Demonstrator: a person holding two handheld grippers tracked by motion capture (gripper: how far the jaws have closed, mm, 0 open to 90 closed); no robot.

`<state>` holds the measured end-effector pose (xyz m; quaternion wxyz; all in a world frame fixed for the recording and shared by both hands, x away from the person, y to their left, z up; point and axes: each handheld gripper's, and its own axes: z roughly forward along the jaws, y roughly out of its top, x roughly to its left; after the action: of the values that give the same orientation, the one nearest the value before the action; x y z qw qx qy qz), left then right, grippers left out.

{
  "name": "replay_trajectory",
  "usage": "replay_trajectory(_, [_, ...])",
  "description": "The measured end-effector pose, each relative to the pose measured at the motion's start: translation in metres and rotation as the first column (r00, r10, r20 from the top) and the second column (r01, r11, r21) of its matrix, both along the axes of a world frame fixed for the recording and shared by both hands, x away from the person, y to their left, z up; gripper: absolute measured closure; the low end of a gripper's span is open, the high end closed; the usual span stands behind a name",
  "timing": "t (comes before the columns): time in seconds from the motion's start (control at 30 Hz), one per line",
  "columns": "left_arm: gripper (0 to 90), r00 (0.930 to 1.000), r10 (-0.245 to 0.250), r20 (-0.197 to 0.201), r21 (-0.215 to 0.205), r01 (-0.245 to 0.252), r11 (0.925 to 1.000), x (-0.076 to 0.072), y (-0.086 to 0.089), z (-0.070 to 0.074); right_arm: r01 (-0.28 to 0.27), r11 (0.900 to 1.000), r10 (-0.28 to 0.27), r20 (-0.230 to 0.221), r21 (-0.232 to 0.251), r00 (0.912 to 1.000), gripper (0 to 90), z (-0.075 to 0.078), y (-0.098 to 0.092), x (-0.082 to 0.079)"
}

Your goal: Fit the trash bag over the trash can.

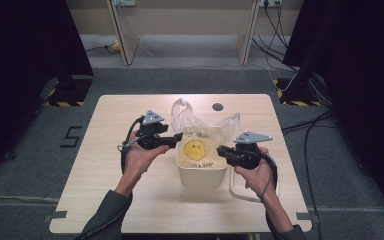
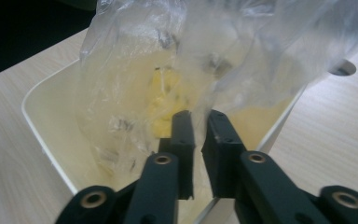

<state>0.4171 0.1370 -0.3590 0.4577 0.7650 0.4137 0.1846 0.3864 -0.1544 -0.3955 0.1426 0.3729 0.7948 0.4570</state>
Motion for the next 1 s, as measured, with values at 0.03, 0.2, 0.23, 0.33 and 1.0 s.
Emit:
replay_trajectory(0.03, [45.2,0.9998,-0.015,0.011,0.012,0.015,0.9998,0.001,-0.003,0.000,0.015,1.000,-0.015,-0.010,0.012,0.9998,74.4,0.000,-0.002,-0.001])
replay_trajectory(0.2, [77.4,0.9984,-0.056,-0.004,0.057,0.057,0.9967,-0.002,-0.013,-0.009,0.123,0.991,-0.125,0.029,0.049,0.9918,50.4,0.017,-0.011,-0.001])
replay_trajectory(0.23, [78.7,0.9981,-0.060,-0.010,0.052,0.061,0.9968,-0.004,-0.014,-0.012,0.157,0.985,-0.160,0.037,0.076,0.9865,44.0,0.028,-0.015,0.001])
replay_trajectory(0.33, [79.1,0.9975,-0.069,-0.010,0.057,0.070,0.9959,-0.007,-0.013,-0.012,0.195,0.977,-0.199,0.044,0.087,0.9790,40.3,0.037,-0.019,0.006])
replay_trajectory(1.0, [48.7,0.9942,-0.017,0.106,0.046,0.012,0.9989,-0.008,-0.013,0.022,0.123,0.975,-0.132,0.036,0.184,0.9906,82.0,0.039,-0.004,0.033])
